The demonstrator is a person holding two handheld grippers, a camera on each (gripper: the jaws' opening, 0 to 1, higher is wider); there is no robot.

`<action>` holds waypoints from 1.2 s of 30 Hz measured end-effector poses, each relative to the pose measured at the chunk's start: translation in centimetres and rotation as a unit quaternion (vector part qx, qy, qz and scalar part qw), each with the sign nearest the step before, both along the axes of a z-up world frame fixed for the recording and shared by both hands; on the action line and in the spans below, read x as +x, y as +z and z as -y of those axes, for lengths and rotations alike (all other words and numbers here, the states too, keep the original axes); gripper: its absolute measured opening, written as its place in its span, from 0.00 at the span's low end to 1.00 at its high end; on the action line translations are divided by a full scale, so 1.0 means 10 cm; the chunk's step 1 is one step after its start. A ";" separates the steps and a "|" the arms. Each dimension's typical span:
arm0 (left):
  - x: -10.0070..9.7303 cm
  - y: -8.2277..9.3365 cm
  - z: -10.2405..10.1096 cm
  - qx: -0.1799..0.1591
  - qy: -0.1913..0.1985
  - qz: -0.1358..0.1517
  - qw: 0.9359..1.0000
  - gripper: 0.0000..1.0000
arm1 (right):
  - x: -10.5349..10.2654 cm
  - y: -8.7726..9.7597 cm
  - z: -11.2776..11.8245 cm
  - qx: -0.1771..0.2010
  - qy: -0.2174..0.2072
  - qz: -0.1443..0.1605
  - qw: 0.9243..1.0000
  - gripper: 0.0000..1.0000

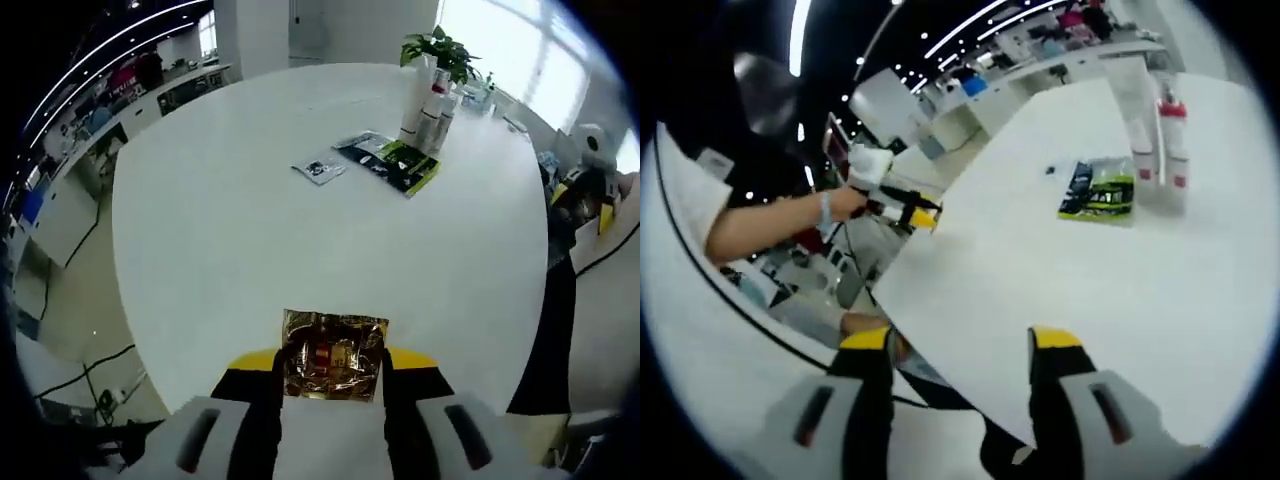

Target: Arrange the skincare products in the storage area until every visible bottle or jar stands upright without overlapping.

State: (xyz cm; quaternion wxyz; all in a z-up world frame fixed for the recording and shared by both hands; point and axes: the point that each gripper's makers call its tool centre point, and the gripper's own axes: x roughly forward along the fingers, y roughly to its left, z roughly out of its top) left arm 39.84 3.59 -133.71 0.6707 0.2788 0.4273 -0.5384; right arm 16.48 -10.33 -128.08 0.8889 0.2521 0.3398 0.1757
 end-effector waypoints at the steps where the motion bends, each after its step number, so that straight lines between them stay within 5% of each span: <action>1: -0.09 0.04 0.04 -0.004 -0.002 -0.001 1.000 0.40 | 0.02 0.00 0.01 0.007 0.003 0.003 1.000 0.53; 11: -0.84 0.34 0.30 -0.026 -0.021 0.017 0.999 0.40 | 0.29 0.01 0.05 0.051 0.045 0.038 0.997 0.51; 23: -1.53 0.41 0.73 -0.057 -0.027 0.025 0.998 0.40 | 0.55 0.16 -0.06 0.128 0.066 0.057 0.988 0.40; 36: -2.04 0.50 1.25 -0.064 -0.118 0.044 0.990 0.40 | 0.42 -0.01 -0.08 0.144 0.069 0.011 0.987 0.25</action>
